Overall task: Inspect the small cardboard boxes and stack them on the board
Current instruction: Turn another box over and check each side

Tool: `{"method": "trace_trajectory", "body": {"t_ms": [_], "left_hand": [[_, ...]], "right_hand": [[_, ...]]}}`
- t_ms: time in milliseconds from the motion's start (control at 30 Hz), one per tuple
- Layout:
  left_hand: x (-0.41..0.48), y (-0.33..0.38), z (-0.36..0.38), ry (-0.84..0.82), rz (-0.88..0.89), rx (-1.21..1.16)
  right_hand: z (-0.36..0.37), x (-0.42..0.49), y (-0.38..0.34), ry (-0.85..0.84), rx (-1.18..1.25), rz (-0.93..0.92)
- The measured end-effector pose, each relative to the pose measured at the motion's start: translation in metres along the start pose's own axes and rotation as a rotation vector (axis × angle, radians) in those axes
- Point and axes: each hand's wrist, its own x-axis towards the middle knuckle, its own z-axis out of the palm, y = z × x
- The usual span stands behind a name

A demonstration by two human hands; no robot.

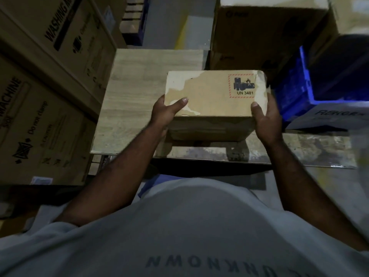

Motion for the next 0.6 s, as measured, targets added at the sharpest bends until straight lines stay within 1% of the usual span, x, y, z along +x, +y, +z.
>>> {"method": "trace_trajectory", "body": {"t_ms": [100,133,167,233,300,367,433,467,533,600], "left_hand": [[0.001,-0.004,-0.003,-0.022,0.016,0.001],[0.003,-0.007,-0.004,-0.025,0.010,0.000],[0.004,-0.008,-0.005,-0.023,-0.002,0.005],[0.000,-0.008,-0.005,-0.039,-0.030,-0.024],[-0.005,-0.007,-0.008,-0.089,-0.096,-0.186],[-0.006,-0.010,-0.017,-0.037,-0.269,-0.347],[-0.006,-0.018,-0.028,-0.021,-0.417,-0.395],[-0.007,-0.021,-0.031,-0.034,-0.475,-0.373],[-0.009,-0.025,-0.033,-0.060,-0.540,-0.284],[-0.009,-0.029,-0.032,-0.067,-0.590,-0.285]], "right_hand": [[0.004,-0.003,-0.019,0.094,-0.321,-0.098],[0.010,-0.005,-0.031,0.130,-0.397,-0.144],[0.019,-0.009,-0.047,0.126,-0.425,-0.208],[0.043,-0.019,-0.081,-0.007,-0.443,-0.329],[0.072,-0.031,-0.100,-0.176,-0.555,-0.425],[0.100,-0.042,-0.107,-0.268,-0.717,-0.492],[0.123,-0.052,-0.108,-0.296,-0.832,-0.484],[0.133,-0.055,-0.108,-0.297,-0.875,-0.468],[0.149,-0.059,-0.108,-0.284,-0.944,-0.418],[0.160,-0.060,-0.109,-0.262,-1.006,-0.378]]}}
